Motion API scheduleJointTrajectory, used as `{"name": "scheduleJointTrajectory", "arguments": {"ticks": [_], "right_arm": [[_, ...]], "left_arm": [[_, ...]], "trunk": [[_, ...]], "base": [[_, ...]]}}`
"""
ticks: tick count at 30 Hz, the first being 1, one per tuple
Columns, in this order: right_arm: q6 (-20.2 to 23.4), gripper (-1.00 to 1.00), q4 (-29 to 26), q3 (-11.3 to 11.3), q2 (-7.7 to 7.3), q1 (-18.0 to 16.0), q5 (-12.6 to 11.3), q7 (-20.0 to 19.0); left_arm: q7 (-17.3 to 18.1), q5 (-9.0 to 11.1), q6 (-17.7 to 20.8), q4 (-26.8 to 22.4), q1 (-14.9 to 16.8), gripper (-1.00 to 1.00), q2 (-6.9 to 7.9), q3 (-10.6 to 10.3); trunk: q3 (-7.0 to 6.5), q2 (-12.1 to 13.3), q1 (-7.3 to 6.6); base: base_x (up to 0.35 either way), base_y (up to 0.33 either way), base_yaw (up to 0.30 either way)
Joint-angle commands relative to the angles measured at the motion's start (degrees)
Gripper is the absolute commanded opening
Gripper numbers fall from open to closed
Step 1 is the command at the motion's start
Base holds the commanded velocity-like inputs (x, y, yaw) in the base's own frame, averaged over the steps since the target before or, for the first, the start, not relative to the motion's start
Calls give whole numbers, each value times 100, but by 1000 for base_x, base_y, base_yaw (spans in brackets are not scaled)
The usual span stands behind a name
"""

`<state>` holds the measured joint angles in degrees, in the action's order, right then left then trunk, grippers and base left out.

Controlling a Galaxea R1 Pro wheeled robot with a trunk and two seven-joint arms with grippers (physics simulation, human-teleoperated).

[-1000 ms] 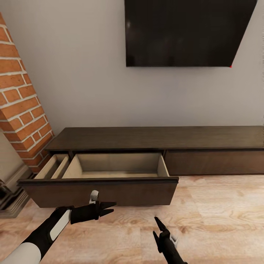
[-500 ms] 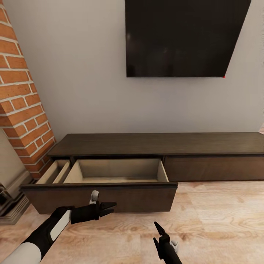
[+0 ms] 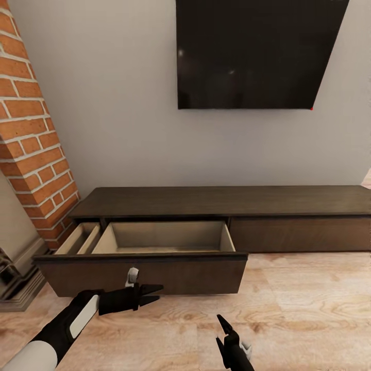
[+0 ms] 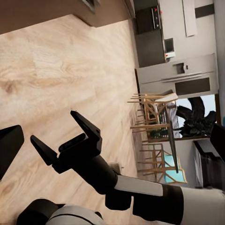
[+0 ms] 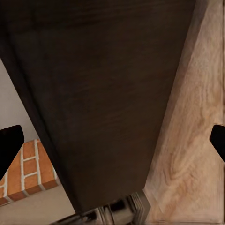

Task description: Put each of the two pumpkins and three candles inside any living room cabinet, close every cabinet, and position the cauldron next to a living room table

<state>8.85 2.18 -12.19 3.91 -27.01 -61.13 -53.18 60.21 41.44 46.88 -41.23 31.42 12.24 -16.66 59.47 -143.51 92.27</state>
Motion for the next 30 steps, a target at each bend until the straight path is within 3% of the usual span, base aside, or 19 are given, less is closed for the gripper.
{"name": "scheduleJointTrajectory", "arguments": {"ticks": [1, 13, 23, 30], "right_arm": [[63, 100, 19, -46, -1, -4, -16, -26], [125, 100, 17, -47, -145, 147, -12, -21], [67, 100, 19, -47, -149, 152, -6, -38], [-54, 100, 19, -45, -152, 152, 3, -25]], "left_arm": [[1, 39, 36, 1, 5, 100, 3, -21], [-1, 39, 41, 1, 3, 100, -9, -30], [-1, 39, 41, 1, 5, 100, -3, -30], [-1, 39, 41, -5, 3, 100, -2, -30]], "trunk": [[5, -3, -3], [5, -3, -3], [5, -3, -3], [5, -3, -3]], "base": [[-105, 0, 0], [-13, 0, 0], [-5, 0, 0], [-193, 0, 0]]}}
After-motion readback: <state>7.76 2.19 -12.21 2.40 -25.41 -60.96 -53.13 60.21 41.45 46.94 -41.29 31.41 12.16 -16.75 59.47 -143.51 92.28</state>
